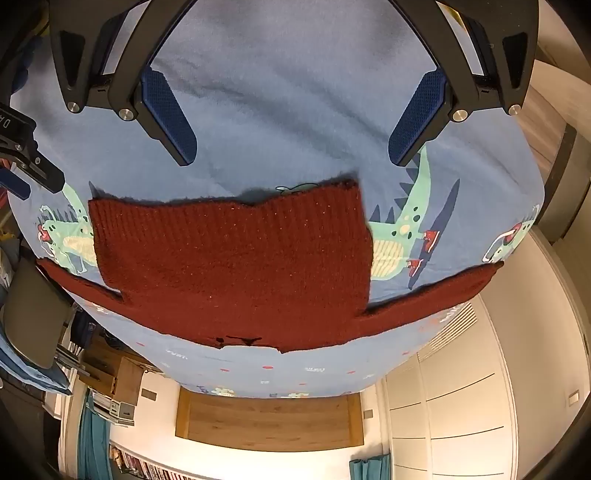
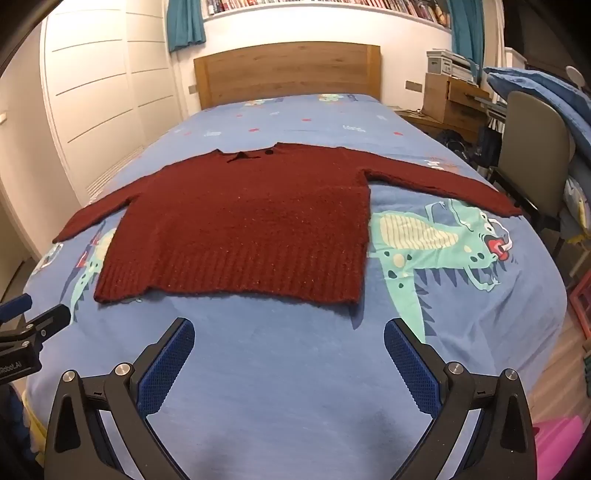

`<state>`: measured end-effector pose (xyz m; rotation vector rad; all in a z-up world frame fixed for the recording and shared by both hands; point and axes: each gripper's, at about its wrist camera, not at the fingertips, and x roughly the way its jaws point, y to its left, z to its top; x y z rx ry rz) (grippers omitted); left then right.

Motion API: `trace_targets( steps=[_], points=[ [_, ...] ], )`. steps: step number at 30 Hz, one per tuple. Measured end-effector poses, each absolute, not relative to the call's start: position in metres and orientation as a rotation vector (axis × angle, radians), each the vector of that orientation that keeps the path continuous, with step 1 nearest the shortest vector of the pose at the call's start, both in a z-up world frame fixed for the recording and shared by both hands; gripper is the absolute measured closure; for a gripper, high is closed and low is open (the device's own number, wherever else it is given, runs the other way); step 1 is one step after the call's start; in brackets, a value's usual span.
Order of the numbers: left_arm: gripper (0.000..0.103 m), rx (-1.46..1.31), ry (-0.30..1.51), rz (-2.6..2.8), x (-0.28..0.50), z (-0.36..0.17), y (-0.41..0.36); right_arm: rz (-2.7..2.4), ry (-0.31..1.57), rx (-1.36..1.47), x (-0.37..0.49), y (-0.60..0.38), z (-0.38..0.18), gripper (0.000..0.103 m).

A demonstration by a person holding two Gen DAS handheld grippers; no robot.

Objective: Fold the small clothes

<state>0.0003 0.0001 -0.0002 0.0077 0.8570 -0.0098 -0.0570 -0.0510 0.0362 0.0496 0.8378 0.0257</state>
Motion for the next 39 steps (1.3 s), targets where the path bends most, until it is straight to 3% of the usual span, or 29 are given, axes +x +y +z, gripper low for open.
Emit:
trace_targets(
  steps=[39],
  points=[
    [0.001, -0.015, 0.861, -0.004, -0.0002, -0.0062, 0.0022, 0.015, 0.829, 0.037, -0.0581, -0.0522, 0.0381, 0.0]
  ],
)
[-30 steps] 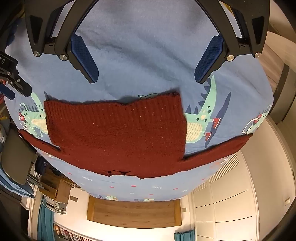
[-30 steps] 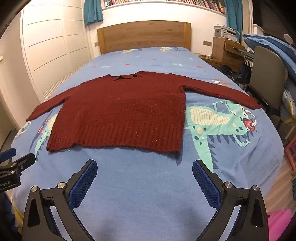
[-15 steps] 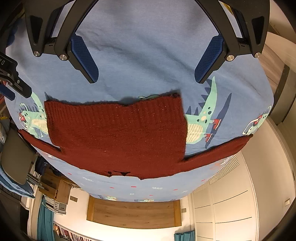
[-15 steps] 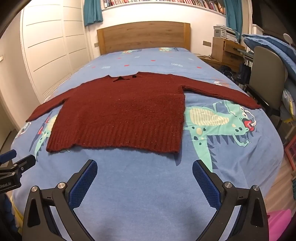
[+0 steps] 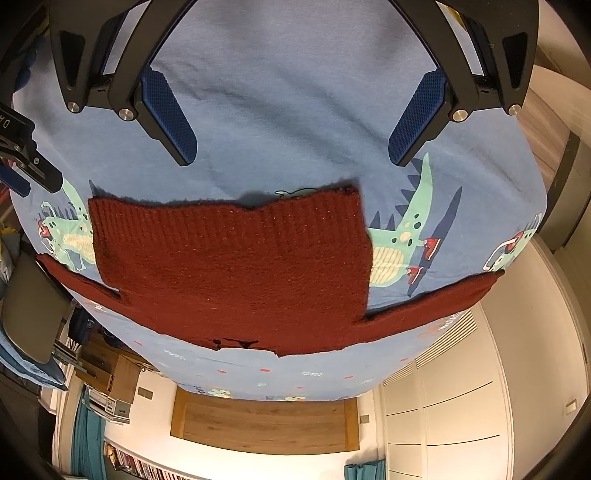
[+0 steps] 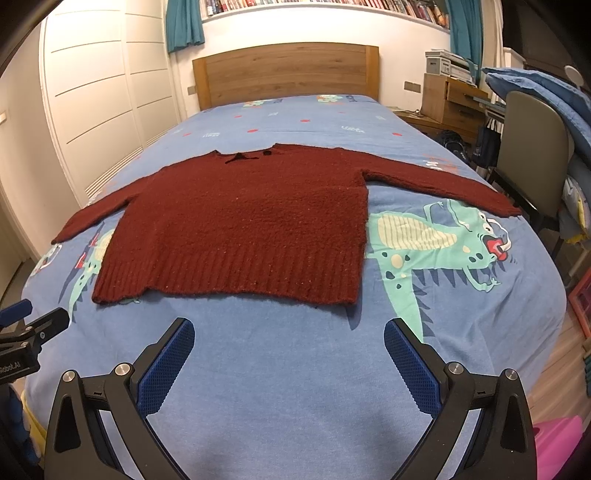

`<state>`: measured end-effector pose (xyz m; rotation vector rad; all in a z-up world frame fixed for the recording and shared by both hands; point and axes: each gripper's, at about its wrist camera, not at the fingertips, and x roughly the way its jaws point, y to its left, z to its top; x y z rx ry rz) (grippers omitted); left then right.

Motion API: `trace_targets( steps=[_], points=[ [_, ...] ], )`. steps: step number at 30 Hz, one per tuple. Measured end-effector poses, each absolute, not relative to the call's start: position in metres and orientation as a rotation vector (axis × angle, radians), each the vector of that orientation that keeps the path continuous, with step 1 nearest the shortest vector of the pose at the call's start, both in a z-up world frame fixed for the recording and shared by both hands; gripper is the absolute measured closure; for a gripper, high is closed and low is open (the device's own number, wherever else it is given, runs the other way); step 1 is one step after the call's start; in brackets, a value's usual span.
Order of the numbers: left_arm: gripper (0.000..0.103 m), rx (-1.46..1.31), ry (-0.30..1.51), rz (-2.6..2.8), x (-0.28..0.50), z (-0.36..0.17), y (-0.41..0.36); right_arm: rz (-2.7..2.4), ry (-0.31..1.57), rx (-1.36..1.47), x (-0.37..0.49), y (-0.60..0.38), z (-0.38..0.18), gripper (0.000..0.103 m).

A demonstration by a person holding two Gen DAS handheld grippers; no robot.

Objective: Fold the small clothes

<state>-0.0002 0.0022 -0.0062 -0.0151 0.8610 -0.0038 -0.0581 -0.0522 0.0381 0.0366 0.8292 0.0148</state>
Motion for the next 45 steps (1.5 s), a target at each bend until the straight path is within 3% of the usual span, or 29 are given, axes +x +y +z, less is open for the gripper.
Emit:
trace_targets(
  steps=[45],
  points=[
    [0.001, -0.021, 0.869, -0.011, -0.0017, -0.0062, 0.0006, 0.028, 0.833, 0.028, -0.058, -0.0504, 0.0355, 0.0]
  ],
)
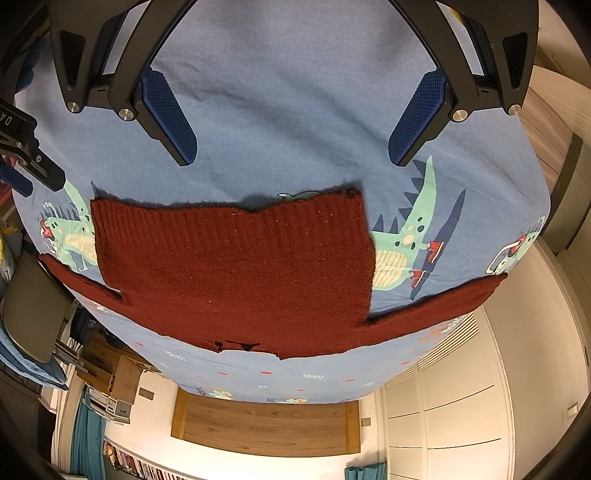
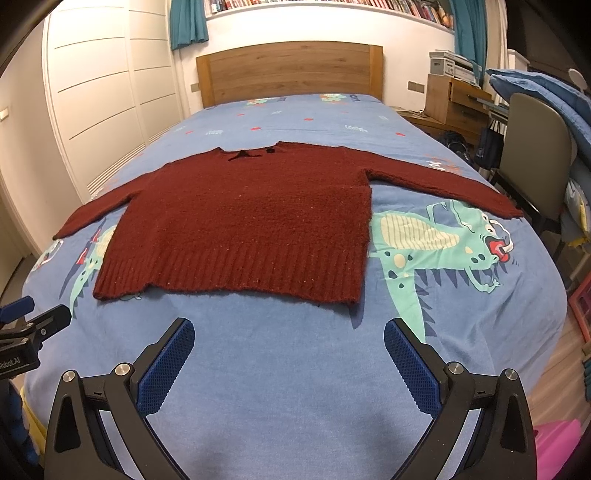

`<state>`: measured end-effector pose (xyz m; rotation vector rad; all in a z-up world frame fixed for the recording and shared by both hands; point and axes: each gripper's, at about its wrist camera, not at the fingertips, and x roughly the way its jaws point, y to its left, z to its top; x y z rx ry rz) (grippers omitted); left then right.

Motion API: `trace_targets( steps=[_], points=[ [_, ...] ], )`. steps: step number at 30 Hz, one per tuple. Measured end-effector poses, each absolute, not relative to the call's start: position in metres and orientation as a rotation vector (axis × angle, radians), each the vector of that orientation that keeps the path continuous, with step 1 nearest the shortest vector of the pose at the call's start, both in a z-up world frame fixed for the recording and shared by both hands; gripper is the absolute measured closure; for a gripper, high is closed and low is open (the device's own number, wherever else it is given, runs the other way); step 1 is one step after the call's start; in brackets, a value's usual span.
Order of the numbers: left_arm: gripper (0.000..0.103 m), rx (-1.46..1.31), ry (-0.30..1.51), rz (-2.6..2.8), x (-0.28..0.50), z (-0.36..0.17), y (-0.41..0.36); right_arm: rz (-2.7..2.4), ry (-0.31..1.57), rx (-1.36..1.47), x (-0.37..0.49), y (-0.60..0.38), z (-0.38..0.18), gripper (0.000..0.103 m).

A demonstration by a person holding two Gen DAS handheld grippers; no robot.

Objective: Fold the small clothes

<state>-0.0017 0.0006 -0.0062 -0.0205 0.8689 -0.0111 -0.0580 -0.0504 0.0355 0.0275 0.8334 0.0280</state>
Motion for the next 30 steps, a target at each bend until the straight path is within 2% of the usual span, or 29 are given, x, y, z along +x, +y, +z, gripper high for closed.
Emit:
trace_targets(
  steps=[30],
  points=[
    [0.001, -0.022, 0.877, -0.022, 0.0008, -0.0088, -0.0003, 0.031, 0.84, 0.027, -0.0588, -0.0514, 0.0336, 0.0]
  ],
)
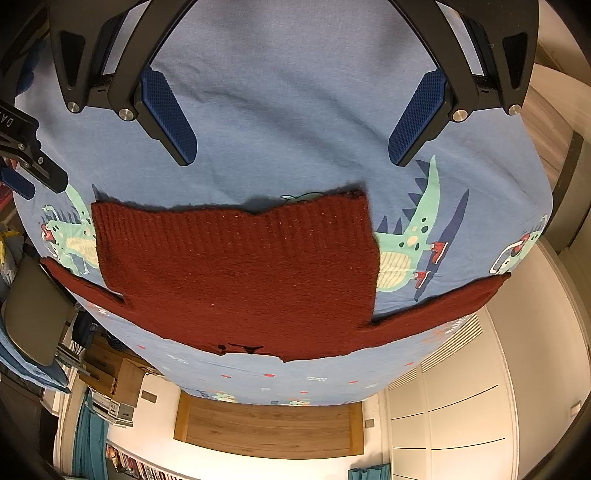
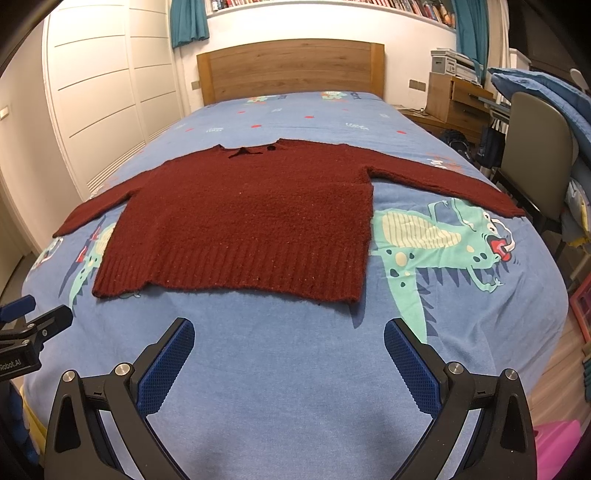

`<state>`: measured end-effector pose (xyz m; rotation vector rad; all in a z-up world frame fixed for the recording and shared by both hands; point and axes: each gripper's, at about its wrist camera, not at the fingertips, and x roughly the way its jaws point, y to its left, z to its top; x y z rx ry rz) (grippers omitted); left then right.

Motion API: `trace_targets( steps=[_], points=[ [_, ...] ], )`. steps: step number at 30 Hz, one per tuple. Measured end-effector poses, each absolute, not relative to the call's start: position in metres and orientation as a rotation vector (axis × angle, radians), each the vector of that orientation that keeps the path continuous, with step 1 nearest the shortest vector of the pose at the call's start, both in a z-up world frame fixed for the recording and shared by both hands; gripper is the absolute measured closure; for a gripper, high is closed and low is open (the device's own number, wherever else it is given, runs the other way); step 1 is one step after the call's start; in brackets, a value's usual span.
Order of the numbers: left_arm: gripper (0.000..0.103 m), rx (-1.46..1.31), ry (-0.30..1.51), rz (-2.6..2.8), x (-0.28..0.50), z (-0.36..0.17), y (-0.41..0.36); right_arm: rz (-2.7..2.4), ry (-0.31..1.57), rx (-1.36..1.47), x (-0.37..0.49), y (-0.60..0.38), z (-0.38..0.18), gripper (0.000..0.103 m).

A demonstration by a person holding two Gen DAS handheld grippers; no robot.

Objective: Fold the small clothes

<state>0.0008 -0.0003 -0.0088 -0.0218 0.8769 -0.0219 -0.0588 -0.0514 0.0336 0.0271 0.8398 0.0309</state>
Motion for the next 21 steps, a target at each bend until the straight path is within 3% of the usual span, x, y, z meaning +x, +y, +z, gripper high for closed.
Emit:
trace_targets(
  steps=[21],
  points=[
    [0.001, 0.003, 0.907, -0.009, 0.0101, -0.0132, -0.0017, 0.033, 0.862, 0.058, -0.0489, -0.0583, 0.0278, 0.0]
  ],
)
